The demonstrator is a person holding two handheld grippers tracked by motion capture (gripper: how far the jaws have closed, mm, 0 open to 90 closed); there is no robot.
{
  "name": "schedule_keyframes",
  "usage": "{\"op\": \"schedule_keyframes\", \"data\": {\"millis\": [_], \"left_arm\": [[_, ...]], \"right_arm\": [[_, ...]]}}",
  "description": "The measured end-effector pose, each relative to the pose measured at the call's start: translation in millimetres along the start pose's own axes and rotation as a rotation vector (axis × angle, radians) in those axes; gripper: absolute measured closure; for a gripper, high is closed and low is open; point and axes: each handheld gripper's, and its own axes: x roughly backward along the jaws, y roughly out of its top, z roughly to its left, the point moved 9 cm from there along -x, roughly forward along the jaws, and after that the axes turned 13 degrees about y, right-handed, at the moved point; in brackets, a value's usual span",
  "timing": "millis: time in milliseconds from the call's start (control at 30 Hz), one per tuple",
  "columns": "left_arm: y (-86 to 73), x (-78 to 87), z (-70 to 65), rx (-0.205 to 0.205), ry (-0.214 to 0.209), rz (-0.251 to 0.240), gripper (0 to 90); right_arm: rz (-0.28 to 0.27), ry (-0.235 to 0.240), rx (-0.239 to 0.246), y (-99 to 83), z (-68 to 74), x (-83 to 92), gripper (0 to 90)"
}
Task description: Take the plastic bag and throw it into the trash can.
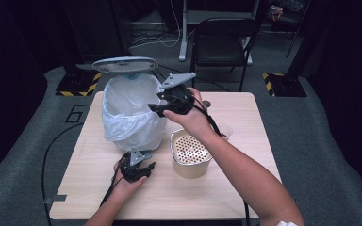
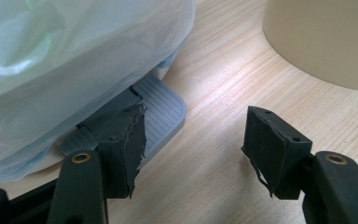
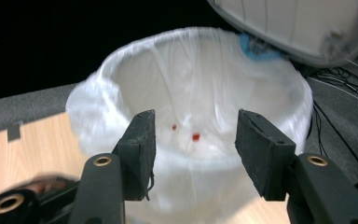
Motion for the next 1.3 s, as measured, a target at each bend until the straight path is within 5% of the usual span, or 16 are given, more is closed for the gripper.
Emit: {"op": "schedule_keyframes", "data": {"millis": [467, 767, 1300], "left_arm": [[-0.8, 0.9, 2.5, -0.025, -0.006, 0.01, 38.7], [-0.8, 1.0, 2.7, -0.023, -0.008, 0.011, 38.7], [-0.9, 1.1, 2.6, -0.023, -0.01, 0.011, 38.7]], "right_arm": [[-0.035, -0.039, -0.066, -48.0, -15.8, 46.8, 47.1], [-0.055, -0.11, -0.115, -86.5, -34.5, 90.3, 46.8], [-0.039, -0.176, -0.175, -140.5, -53.4, 107.9, 45.4]]}}
